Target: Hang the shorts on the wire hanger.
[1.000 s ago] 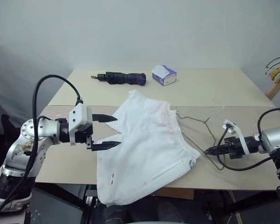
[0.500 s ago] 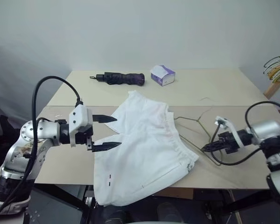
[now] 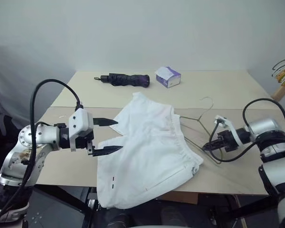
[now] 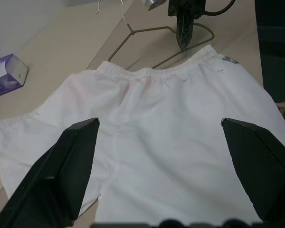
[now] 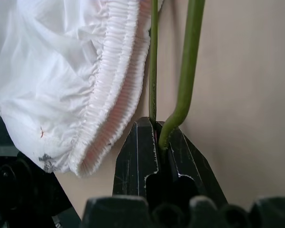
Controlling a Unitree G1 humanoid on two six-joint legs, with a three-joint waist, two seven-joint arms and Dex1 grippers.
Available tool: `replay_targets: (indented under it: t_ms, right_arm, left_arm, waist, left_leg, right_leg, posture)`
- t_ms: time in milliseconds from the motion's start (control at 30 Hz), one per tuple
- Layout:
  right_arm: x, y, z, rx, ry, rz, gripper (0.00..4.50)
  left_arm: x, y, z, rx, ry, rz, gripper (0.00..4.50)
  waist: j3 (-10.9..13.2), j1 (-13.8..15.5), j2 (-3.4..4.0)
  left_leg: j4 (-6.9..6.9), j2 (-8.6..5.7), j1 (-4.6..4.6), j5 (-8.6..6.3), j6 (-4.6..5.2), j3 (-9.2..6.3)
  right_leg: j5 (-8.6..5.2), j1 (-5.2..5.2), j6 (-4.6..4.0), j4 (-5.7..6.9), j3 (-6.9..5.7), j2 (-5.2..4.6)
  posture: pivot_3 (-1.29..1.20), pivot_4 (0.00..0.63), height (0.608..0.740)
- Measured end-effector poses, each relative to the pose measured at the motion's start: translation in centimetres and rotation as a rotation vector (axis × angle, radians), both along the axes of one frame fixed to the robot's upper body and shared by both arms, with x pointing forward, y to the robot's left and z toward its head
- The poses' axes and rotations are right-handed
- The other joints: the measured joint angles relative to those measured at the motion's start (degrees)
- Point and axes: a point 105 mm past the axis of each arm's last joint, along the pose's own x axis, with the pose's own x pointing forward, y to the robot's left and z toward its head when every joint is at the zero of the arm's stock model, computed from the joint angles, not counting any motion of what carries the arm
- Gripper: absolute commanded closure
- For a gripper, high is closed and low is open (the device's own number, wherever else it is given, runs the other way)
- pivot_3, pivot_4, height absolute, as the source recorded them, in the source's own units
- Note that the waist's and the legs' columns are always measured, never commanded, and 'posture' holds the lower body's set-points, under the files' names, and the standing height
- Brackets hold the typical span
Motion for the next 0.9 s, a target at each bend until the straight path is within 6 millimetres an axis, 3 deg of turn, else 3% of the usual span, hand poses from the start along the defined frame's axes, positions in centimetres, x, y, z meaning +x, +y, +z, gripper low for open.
replay_targets:
  t_ms: [400,533,633,733,900]
  right_arm:
    - [0.2,0.0,-0.1,0.014,-0.014,-0.013,4.5]
    - [1.6,-0.2,0.9,0.017,-0.112,-0.07,4.5]
    - [3.0,-0.2,2.3,-0.025,-0.241,-0.079,4.5]
    - [4.3,0.2,5.3,-0.113,-0.467,-0.018,4.5]
    - [3.4,2.5,8.6,-0.315,-0.779,0.156,4.5]
  left_arm:
    - [0.0,0.0,0.0,0.002,-0.005,0.0,0.05]
    - [0.2,0.0,0.1,0.002,-0.012,0.0,0.05]
    - [0.5,0.0,0.4,-0.004,-0.026,-0.002,0.05]
    - [0.8,-0.3,0.4,-0.003,-0.025,-0.017,0.05]
    - [2.2,-0.1,1.1,0.006,-0.053,-0.027,0.05]
  waist:
    - [0.0,-0.08,0.01]
    - [0.01,-0.12,0.02]
    - [0.02,-0.18,0.03]
    - [0.03,-0.13,0.07]
    - [0.03,-0.13,0.07]
  left_leg:
    - [0.0,-0.02,0.01,0.0,-0.01,-0.01]
    - [0.0,-0.02,0.0,0.0,-0.01,-0.01]
    - [-0.01,-0.01,0.0,0.0,-0.01,-0.01]
    - [-0.01,-0.01,-0.14,0.0,-0.01,-0.02]
    - [0.0,-0.01,-0.31,0.0,-0.01,-0.06]
  right_leg:
    - [0.0,0.0,-0.01,0.01,0.01,0.0]
    - [0.0,-0.01,-0.01,0.01,0.01,0.0]
    - [0.0,-0.01,-0.01,0.01,0.01,-0.01]
    - [0.0,-0.14,-0.01,0.02,0.02,-0.03]
    - [0.0,-0.35,0.0,0.05,0.01,-0.05]
  posture:
    - [-0.2,0.0,0.74]
    - [-0.22,0.0,0.74]
    - [-0.23,0.0,0.74]
    - [-0.27,0.0,0.74]
    - [-0.31,0.0,0.74]
